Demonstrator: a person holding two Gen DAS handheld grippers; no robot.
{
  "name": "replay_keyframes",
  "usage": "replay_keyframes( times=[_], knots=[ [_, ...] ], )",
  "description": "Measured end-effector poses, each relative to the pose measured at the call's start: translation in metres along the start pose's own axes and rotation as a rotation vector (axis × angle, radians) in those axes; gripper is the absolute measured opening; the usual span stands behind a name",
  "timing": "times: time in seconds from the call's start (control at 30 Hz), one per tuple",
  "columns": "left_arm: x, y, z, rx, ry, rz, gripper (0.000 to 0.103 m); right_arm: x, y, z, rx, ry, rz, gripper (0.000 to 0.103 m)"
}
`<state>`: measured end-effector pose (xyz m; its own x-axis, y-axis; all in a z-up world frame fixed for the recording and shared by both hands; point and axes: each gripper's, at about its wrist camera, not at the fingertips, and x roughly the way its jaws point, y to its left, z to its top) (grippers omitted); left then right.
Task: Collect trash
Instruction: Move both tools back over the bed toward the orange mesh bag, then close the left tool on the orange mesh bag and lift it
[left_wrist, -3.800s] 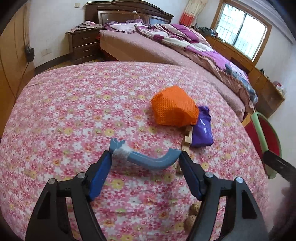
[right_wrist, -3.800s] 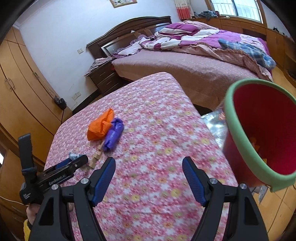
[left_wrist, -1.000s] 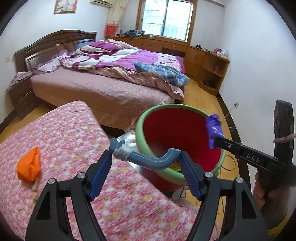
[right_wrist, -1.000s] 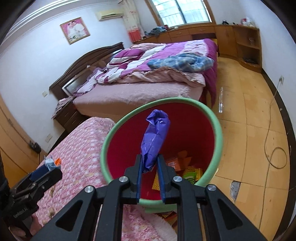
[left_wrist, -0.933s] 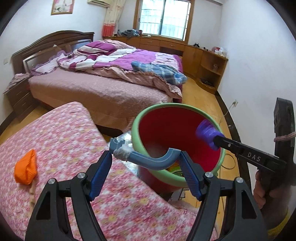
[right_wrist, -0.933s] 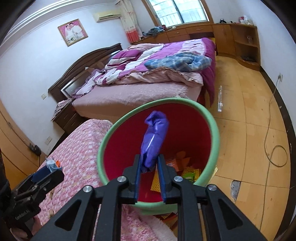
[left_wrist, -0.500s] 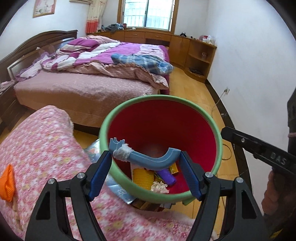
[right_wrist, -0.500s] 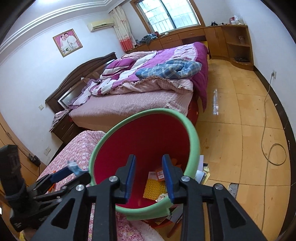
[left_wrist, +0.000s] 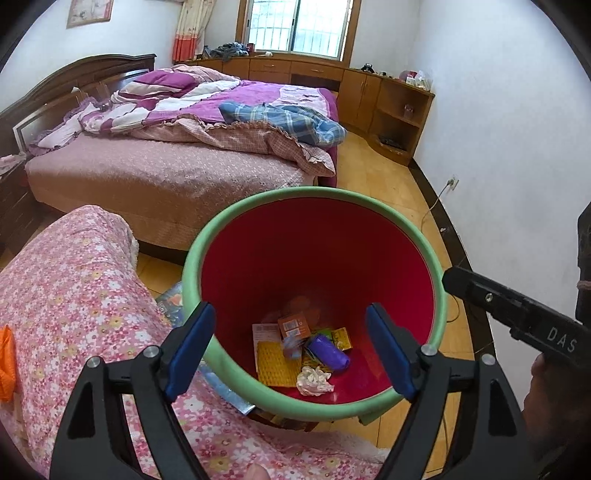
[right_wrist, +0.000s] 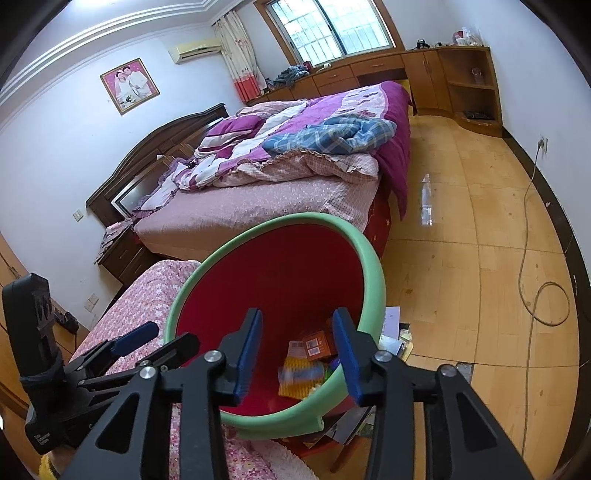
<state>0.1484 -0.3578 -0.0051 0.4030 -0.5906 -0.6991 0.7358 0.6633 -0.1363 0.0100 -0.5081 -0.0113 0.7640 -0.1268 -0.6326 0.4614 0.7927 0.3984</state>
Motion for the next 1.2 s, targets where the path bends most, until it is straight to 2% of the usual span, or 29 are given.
replay_keyframes(
  times=[0.27,0.43,0.8,1.2],
  knots=[
    [-0.028,0.022,-0.002,-0.028,-0.010,0.024,0.083,-0.001,0.014,-0.005,-0.027,0.014,0.016,0.053],
    [-0.051,0.051,-0.006,-0.072,-0.011,0.063,0.083,-0.003,0.033,-0.009,-0.052,0.018,0.039,0.060],
    [-0.092,0.140,-0.028,-0.216,-0.034,0.273,0.083,0.005,0.079,-0.022,-0.085,0.044,0.103,0.066],
    [-0.103,0.234,-0.054,-0.321,-0.021,0.423,0.083,0.021,0.122,-0.033,-0.144,0.082,0.123,0.067]
  ],
)
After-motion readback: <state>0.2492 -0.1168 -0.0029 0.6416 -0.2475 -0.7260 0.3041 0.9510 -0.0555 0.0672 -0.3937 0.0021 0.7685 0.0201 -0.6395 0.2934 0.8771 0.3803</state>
